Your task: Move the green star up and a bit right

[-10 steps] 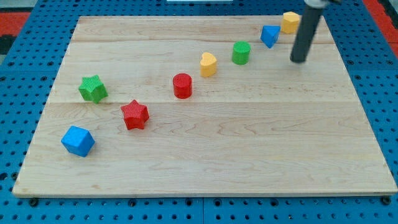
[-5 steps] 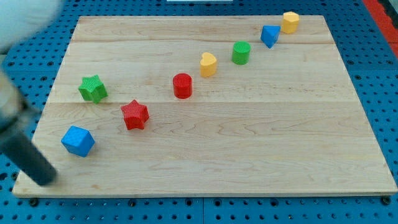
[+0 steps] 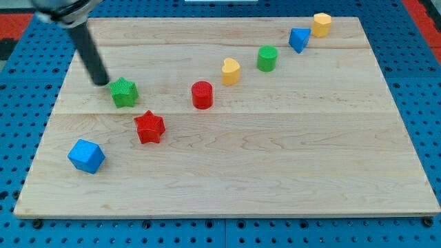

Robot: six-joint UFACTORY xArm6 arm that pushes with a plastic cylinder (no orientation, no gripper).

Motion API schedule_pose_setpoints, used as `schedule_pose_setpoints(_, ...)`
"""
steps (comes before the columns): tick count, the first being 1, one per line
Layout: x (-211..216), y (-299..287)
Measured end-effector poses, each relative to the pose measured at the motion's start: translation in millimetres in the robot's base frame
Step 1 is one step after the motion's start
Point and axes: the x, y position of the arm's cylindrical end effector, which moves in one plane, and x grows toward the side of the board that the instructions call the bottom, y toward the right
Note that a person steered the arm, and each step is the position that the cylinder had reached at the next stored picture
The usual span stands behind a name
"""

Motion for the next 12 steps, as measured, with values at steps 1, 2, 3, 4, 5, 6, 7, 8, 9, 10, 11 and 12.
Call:
schedule_pose_setpoints(1, 49.4, 3.3)
schedule_pose_setpoints(2, 64.0, -5.1)
schedule_pose_setpoints(3, 90.4, -5.5)
schedule_pose_setpoints(4, 101.2, 10.1)
schedule_pose_setpoints(5, 99.6, 35.1)
schedule_pose_setpoints(6, 87.6, 49.2)
schedule_pose_setpoints(7, 87.2, -9.3)
schedule_pose_setpoints(8, 67.1, 42.9)
schedule_pose_setpoints(9, 72.1, 53.4)
schedule_pose_setpoints(10, 73.9, 53.8)
schedule_pose_setpoints(11, 71.9, 71.6)
schedule_pose_setpoints(12, 74.9, 79.4)
